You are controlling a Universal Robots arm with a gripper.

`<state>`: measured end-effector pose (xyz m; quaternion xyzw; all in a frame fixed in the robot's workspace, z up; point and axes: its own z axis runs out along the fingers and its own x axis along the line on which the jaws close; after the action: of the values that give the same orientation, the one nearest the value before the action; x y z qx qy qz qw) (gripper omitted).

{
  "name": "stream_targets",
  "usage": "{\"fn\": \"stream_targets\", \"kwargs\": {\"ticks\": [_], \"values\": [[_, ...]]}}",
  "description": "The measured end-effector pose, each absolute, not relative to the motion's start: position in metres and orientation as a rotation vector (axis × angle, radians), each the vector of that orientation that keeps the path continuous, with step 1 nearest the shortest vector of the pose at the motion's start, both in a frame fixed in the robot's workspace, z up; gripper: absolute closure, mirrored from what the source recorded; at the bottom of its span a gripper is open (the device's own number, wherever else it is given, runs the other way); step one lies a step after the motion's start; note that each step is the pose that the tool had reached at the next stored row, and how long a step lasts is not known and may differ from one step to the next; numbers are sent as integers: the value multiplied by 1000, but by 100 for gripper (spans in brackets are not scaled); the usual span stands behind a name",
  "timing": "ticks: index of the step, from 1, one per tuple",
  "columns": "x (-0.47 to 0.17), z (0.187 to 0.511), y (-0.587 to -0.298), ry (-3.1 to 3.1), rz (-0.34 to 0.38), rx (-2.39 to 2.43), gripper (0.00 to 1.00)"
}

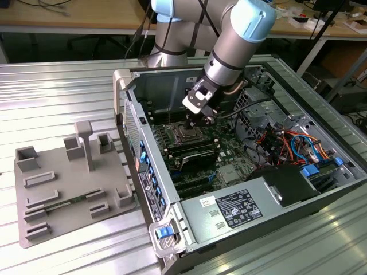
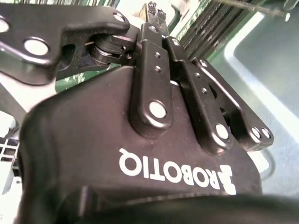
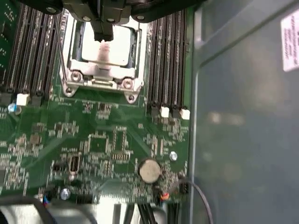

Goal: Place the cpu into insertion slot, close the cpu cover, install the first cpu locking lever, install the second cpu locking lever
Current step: 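Close the cpu cover, then install the first cpu locking lever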

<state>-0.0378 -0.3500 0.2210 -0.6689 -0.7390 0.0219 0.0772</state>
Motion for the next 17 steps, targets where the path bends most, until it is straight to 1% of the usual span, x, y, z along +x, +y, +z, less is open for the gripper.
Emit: {"fn": "stream_targets", "kwargs": {"ticks": [5,8,10,11,17], "values": [[-36,243,-350,-2209,55,-1999,89],[-36,243,-350,-2209,53,-1998,89],[-36,243,-350,-2246,-9,-2027,89],[-36,243,-350,-2251,-18,-2030,89],[-36,243,-350,-2251,-18,-2030,89]]}}
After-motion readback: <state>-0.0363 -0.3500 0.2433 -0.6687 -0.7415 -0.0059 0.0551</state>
